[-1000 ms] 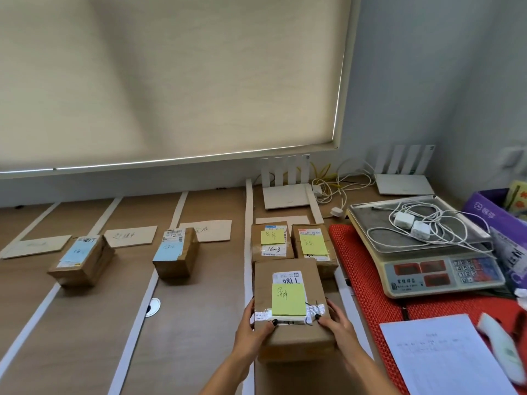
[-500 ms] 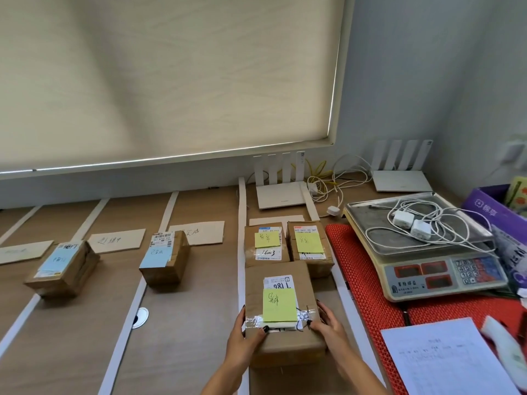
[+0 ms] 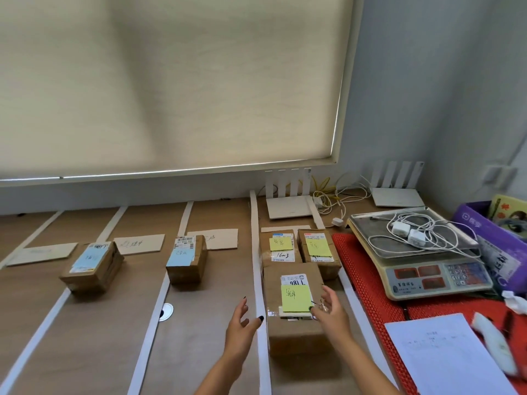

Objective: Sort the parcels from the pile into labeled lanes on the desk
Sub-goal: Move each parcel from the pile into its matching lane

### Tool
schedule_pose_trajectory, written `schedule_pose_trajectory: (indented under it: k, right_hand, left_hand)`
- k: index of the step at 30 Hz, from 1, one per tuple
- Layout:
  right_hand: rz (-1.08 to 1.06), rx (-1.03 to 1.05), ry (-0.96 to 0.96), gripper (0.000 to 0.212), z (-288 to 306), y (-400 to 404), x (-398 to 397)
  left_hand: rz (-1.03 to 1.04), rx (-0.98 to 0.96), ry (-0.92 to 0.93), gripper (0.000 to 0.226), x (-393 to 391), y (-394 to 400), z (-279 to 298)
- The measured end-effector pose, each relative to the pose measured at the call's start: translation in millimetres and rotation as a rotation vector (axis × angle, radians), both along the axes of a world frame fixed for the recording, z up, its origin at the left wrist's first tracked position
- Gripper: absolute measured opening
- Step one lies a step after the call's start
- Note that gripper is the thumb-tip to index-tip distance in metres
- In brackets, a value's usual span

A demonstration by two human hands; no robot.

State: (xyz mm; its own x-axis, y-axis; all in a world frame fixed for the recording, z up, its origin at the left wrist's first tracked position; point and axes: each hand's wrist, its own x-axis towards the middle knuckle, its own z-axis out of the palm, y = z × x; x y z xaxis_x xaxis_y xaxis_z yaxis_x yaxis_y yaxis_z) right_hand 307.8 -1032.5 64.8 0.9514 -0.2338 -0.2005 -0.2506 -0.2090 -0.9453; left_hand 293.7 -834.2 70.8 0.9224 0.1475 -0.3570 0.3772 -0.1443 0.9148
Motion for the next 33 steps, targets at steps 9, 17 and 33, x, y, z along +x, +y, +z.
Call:
schedule_pose_trajectory:
  k: [9, 17, 33]
  right_hand:
    - [0.125, 0.048, -0.004, 0.064, 44, 121, -67]
    - [0.139, 0.035, -0.013, 0.065, 68, 233, -146]
    - [0.379, 0.123, -0.025, 0.058, 83, 402, -207]
  left_hand:
    - [-0.041, -0.041, -0.143, 0.056, -60, 102, 59]
    - [-0.095, -0.04, -0.221, 0.057, -133, 213, 87]
    - [0.094, 0.052, -0.222, 0.056, -228, 356, 118]
